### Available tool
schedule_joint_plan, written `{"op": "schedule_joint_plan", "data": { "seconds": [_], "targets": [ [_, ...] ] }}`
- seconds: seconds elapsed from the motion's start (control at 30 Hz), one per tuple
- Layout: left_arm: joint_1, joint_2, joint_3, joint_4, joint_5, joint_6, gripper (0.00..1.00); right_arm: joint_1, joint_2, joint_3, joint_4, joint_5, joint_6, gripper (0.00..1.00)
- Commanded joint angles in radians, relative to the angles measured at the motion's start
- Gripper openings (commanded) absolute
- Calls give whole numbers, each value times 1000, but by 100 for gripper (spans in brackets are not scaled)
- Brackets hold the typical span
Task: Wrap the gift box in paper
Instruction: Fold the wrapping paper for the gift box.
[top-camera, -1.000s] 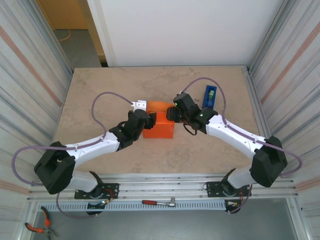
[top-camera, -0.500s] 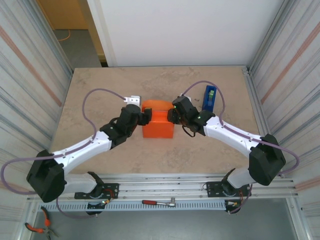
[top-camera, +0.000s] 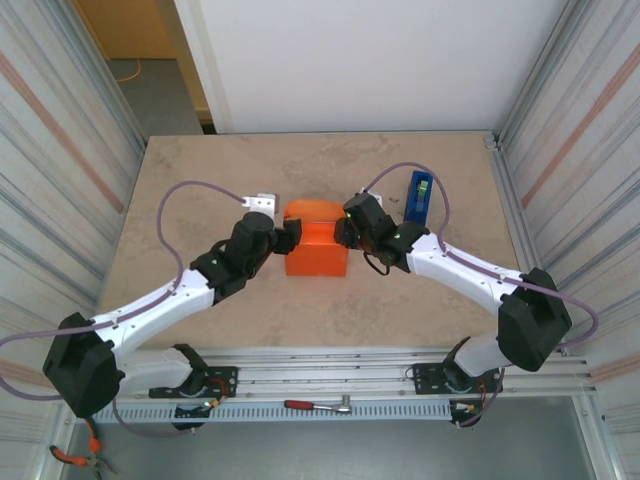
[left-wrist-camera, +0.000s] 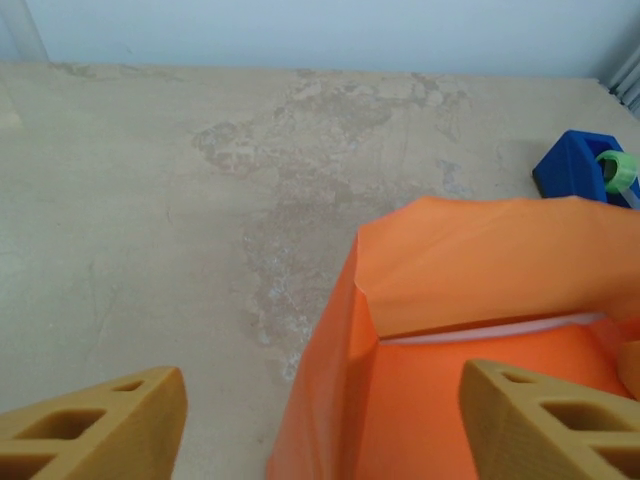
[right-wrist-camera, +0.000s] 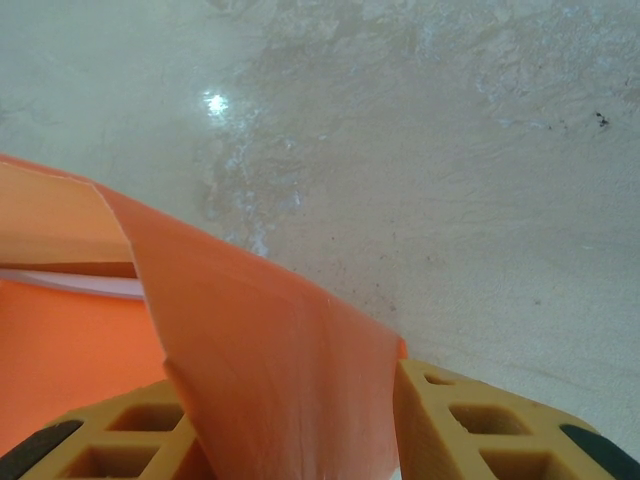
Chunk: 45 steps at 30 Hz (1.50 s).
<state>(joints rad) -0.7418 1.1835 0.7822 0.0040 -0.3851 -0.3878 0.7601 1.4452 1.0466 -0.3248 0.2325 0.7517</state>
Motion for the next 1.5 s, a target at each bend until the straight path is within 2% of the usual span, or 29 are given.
{"op": "schedule_joint_plan", "data": {
  "seconds": [0.0, 0.07, 0.13, 0.2, 0.3, 0.33, 0.4, 0.47, 0.57, 0.87, 1.13, 1.47],
  "targets": [
    [-4, 29, -2, 15, -21, -18, 63, 10, 14, -27, -81, 16, 14, 43],
    [-5, 49, 8, 17, -37, -16, 47, 11, 17, -26, -80, 16, 15, 43],
    [-3, 66, 19, 21, -45, -14, 18, 12, 18, -26, -81, 15, 15, 43],
    [-5, 83, 32, 20, -42, -8, 0, 12, 18, -25, -79, 16, 14, 43],
    [-7, 89, 31, 37, -36, -3, 0, 12, 19, -25, -79, 16, 14, 43],
    [-9, 88, 22, 51, -28, 2, 9, 12, 19, -25, -78, 15, 14, 43],
    [-18, 81, 8, 84, -20, 7, 40, 12, 19, -25, -77, 14, 14, 43],
    [-27, 79, -1, 105, -16, 13, 62, 12, 19, -25, -76, 13, 14, 43],
    [-36, 84, -1, 122, -11, 19, 72, 13, 19, -26, -75, 13, 14, 43],
    [-58, 158, 25, 125, -17, 29, 75, 15, 23, -24, -75, 7, 13, 43],
    [-86, 214, 19, 91, -118, 23, 74, 13, 23, 34, -99, -35, -4, 42],
    [-91, 207, 4, 65, -126, -6, 72, -14, -84, 116, -152, -66, -35, 46]
  ]
}}
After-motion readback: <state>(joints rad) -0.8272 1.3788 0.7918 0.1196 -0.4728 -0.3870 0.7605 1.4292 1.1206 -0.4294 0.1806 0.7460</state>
